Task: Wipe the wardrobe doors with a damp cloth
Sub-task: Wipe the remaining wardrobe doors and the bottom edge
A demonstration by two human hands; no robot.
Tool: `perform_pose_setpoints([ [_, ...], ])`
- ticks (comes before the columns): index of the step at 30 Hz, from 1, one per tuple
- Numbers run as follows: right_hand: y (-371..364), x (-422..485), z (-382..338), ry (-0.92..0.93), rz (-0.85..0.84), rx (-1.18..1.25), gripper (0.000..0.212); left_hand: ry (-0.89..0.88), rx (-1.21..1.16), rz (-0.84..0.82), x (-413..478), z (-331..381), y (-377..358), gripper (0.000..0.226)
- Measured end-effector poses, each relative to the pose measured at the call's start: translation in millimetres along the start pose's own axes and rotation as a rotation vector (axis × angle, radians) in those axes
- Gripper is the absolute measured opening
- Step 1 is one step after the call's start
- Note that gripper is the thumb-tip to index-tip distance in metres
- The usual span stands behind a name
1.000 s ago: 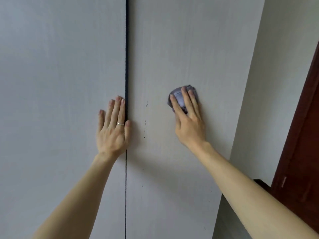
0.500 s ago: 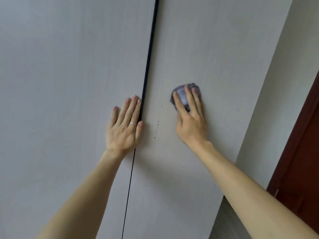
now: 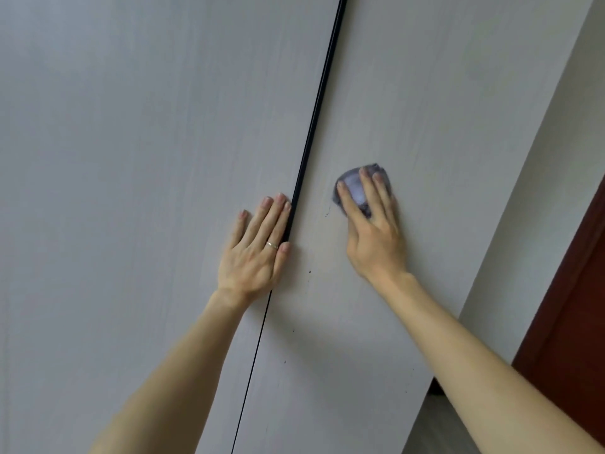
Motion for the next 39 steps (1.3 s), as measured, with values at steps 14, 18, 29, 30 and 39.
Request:
perform_pose_setpoints([
  [14,1,24,-13,0.045,-0.024,-0.050,0.051,-0.009,-0.020,-0.006,2,-1,1,0.055],
  [18,-19,-107,-20,0.237,-0.175,-0.099,0.061,-0.009,-0.011,0.004,0,-3,1,0.054],
  [29,16,-55,77,-0.221,-0.040,-0.003,0.048,-0.010,0.022,-0.034,-2,1,-3,0.055],
  [30,15,-69,84,-0.249,-0.038,0.000,0.048,-0.008,0.021,-0.029,-2,1,-3,0.055],
  [39,19,-199,121,-0.035,-0.341,-0.144,0.086,0.015,-0.026,-0.064,-2,3,-3,0.058],
])
Point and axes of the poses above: each hand's wrist, its own x-axis towards the middle knuckle, its own y-axis out of the back of the hand, z = x × y, the point moved 4 cm from there along x, towards the middle knuckle, and after that the axes turned 14 degrees about -y, right-handed, at the moved point
